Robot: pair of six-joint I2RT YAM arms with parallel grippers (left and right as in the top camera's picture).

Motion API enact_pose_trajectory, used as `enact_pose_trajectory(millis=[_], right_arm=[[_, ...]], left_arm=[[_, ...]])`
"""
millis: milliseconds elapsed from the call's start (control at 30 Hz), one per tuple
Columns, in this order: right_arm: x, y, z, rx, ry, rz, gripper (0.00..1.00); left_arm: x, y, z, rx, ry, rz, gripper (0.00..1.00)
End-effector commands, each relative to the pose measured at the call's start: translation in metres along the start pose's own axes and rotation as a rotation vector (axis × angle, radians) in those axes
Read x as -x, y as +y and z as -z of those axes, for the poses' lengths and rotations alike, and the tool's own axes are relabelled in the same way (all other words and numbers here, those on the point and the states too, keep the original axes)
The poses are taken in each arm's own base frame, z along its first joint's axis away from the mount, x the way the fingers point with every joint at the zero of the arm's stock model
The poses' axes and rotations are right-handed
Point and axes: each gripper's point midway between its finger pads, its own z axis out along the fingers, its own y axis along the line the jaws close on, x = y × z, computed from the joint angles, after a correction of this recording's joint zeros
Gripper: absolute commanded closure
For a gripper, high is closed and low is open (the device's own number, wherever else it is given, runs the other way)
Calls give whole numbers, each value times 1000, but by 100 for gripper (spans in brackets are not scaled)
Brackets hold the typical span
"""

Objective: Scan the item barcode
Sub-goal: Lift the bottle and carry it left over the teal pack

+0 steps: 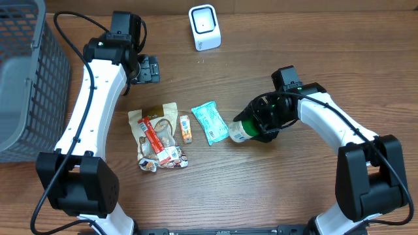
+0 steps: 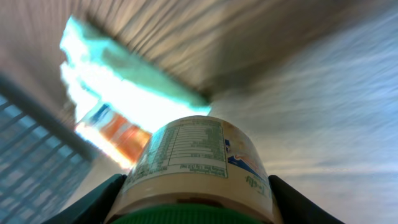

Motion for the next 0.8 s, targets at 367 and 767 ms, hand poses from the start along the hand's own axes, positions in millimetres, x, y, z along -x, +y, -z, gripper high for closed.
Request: enact_pose_trajectory(millis=[367,767], right_arm=[[-45,61,20,285,298,-22,56],[-61,75,31,374,402,12,56]], left_arm=[[7,2,10,4,-34,8,0],[7,2,10,4,-34,8,0]])
